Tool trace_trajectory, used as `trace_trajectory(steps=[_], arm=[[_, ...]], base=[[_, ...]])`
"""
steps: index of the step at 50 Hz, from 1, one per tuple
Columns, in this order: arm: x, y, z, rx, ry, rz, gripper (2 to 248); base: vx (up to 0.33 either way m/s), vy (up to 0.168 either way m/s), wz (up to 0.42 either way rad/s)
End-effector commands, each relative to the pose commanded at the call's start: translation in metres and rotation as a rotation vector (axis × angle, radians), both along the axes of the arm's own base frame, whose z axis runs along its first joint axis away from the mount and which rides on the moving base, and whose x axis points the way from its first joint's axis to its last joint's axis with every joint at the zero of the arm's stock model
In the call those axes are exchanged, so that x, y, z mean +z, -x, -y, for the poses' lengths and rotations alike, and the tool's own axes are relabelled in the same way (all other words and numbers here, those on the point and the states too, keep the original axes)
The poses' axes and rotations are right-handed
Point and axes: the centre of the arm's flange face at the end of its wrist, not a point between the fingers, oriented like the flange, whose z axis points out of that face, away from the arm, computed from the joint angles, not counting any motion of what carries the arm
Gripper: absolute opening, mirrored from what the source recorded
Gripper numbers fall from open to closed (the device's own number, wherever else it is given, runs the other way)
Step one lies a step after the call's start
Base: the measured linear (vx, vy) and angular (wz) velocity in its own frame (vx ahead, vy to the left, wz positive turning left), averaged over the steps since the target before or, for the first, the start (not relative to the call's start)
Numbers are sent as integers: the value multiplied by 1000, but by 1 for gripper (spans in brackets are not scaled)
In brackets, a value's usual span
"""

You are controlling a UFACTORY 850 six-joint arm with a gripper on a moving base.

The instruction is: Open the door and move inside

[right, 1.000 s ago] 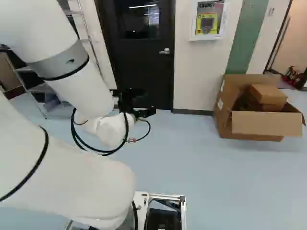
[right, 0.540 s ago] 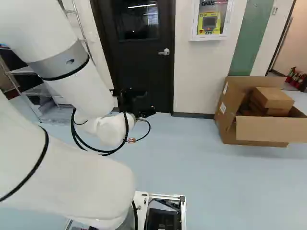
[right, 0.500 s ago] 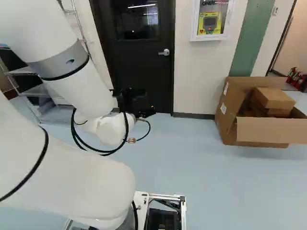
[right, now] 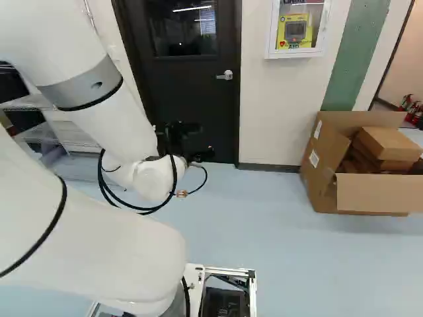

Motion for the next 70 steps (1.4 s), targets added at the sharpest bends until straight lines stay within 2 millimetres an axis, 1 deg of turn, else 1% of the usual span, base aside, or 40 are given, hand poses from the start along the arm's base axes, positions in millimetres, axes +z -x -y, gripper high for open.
trace_trajectory(steps=[24,59,70], arm=[[0,0,0,0,0,0,247],[0,0,0,0,0,0,247],[0,0,0,0,0,0,247]], base=[[239,47,-33],[213,67,-30],[219,64,-156]])
